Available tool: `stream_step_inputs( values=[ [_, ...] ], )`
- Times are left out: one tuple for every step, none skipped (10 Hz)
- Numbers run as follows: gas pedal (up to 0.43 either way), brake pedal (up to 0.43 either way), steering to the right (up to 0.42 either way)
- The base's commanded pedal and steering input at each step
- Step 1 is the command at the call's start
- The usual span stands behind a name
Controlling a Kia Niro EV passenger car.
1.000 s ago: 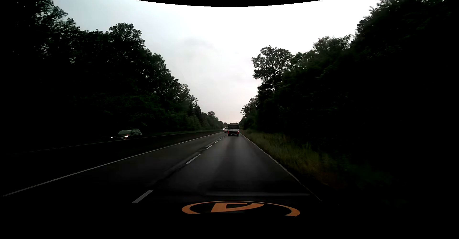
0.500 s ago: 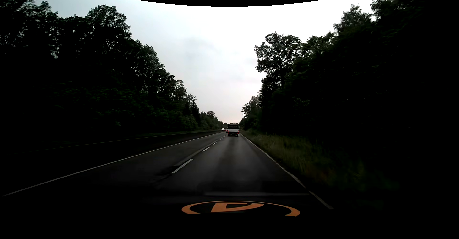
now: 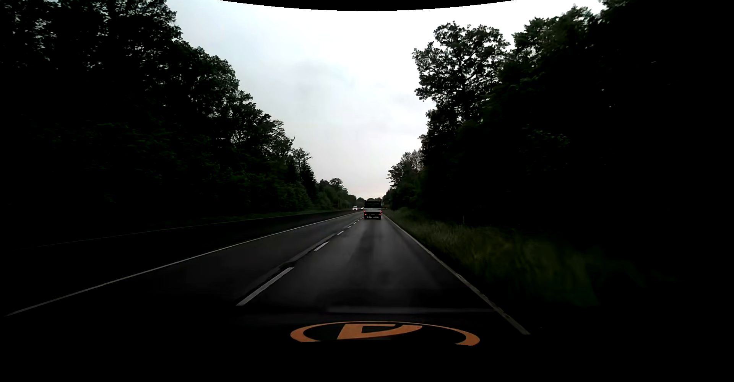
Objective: Follow the waypoints while adhering to traffic rules and regulations
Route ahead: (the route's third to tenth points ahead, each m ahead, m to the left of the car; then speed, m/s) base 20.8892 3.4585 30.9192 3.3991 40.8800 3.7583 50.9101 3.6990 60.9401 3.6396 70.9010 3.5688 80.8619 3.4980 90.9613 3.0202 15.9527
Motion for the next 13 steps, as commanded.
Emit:
stream_step_inputs(
  values=[
    [0.13, 0.0, 0.0],
    [0.13, 0.0, 0.0],
    [0.13, 0.0, -0.001],
    [0.13, 0.0, -0.001],
    [0.13, 0.0, 0.0],
    [0.13, 0.0, 0.0],
    [0.13, 0.0, 0.0],
    [0.13, 0.0, 0.0],
    [0.118, 0.0, 0.0],
    [0.11, 0.0, 0.0],
    [0.11, 0.0, -0.001],
    [0.11, 0.0, 0.0],
    [0.11, 0.0, 0.0]
  ],
)
